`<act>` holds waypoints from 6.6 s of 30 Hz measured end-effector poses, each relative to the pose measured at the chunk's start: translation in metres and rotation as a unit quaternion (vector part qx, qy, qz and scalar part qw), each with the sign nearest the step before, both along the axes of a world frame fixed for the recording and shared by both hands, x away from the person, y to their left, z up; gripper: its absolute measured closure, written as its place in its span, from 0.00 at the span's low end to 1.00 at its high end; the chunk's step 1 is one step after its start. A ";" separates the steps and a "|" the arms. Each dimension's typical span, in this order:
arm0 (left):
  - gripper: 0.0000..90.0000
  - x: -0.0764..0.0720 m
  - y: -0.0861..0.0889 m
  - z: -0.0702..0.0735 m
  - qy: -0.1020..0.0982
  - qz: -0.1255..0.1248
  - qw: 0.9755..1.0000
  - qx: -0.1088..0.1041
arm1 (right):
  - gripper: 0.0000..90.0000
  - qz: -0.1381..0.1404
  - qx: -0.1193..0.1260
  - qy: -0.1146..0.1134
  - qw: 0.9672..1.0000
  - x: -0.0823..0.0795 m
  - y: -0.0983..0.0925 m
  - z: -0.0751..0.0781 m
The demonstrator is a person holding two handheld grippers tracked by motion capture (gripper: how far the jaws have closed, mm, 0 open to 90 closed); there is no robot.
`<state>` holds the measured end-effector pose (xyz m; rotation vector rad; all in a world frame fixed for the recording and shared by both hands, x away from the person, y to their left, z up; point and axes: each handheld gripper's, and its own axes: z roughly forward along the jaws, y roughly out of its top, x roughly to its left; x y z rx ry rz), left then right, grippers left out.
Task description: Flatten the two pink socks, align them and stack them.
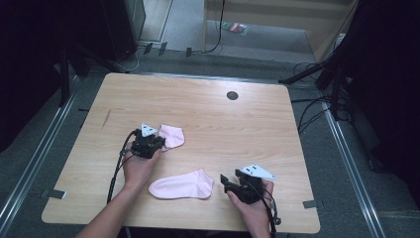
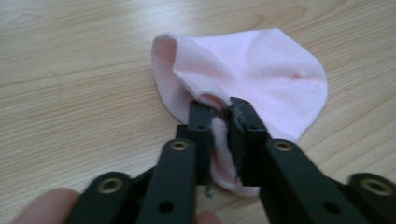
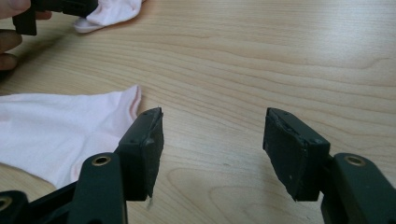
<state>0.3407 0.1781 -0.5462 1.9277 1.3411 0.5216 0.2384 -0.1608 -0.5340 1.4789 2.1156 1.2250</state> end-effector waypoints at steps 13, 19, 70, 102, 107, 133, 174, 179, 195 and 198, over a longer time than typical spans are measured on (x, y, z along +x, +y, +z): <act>0.87 -0.024 -0.004 0.010 -0.006 -0.145 0.989 -0.028 | 0.44 0.002 -0.005 -0.006 1.000 -0.002 0.002 0.000; 0.60 -0.035 0.012 0.011 -0.025 -0.115 0.991 -0.065 | 0.54 0.089 -0.005 -0.026 0.996 -0.003 0.043 0.019; 1.00 -0.038 0.023 0.001 0.004 -0.102 0.994 0.026 | 1.00 -0.026 0.029 0.089 0.995 0.152 0.044 0.014; 0.79 -0.008 -0.026 0.000 0.004 -0.129 0.992 0.001 | 0.72 -0.005 -0.041 0.008 0.999 0.153 0.044 -0.011; 0.95 -0.006 -0.026 0.002 0.012 -0.115 0.993 0.008 | 0.93 0.021 -0.049 0.017 0.998 0.144 0.045 -0.009; 0.99 -0.107 0.039 0.055 -0.058 -0.184 0.979 -0.070 | 0.97 0.066 0.050 0.022 0.996 0.035 0.033 0.042; 0.99 -0.133 0.011 0.026 -0.021 -0.225 0.974 -0.006 | 0.96 0.111 0.055 0.043 0.991 0.001 0.033 0.016; 0.99 -0.131 0.014 0.020 -0.018 -0.220 0.975 0.008 | 0.96 0.110 0.053 0.043 0.992 0.003 0.035 0.012; 0.77 -0.132 0.023 0.026 -0.029 -0.208 0.974 -0.079 | 0.89 0.082 0.087 0.006 0.993 -0.009 0.039 0.013; 0.95 -0.127 0.015 0.017 0.000 -0.200 0.979 -0.044 | 1.00 0.140 0.041 0.013 0.989 -0.021 0.073 0.008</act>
